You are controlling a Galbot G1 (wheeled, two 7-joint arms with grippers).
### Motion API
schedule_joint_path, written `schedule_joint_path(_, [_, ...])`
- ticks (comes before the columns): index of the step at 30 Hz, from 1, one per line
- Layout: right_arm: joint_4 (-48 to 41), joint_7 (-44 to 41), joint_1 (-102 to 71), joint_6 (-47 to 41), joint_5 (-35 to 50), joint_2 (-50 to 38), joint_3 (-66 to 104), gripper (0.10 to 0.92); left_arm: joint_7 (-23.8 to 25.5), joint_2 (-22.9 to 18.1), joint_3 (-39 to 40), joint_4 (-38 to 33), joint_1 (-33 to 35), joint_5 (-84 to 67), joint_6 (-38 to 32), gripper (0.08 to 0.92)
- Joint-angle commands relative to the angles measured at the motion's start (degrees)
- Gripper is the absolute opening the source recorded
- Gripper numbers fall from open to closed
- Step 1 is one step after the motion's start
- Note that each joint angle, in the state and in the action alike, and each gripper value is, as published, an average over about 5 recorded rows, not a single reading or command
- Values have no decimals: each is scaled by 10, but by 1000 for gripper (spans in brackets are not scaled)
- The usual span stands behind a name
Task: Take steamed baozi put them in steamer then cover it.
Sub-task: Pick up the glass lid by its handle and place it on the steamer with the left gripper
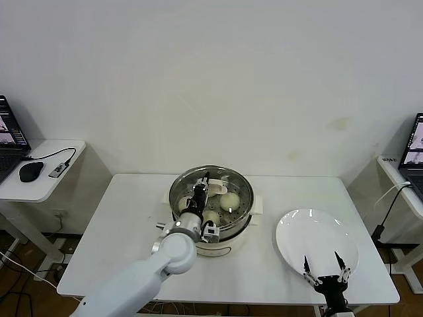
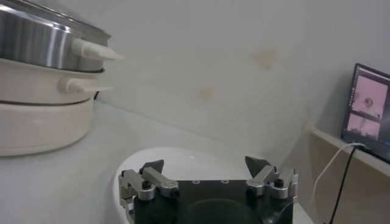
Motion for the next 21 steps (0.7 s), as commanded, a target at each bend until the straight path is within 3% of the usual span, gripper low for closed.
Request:
schedule_joint_path(1, [-1,0,0,1,-1,0,0,823,-3,-4,5,13,-4,2,-2,140])
schedule_joint_path(16, [-3,0,-1,2,-4,-1,-2,823,-20,-7,-7,4,11,-6,-12,140])
schedule_joint_path(21, [-1,-1,-1,1,-5,0,-4,823,-30,3,-25,-33,30,-14,-12,231])
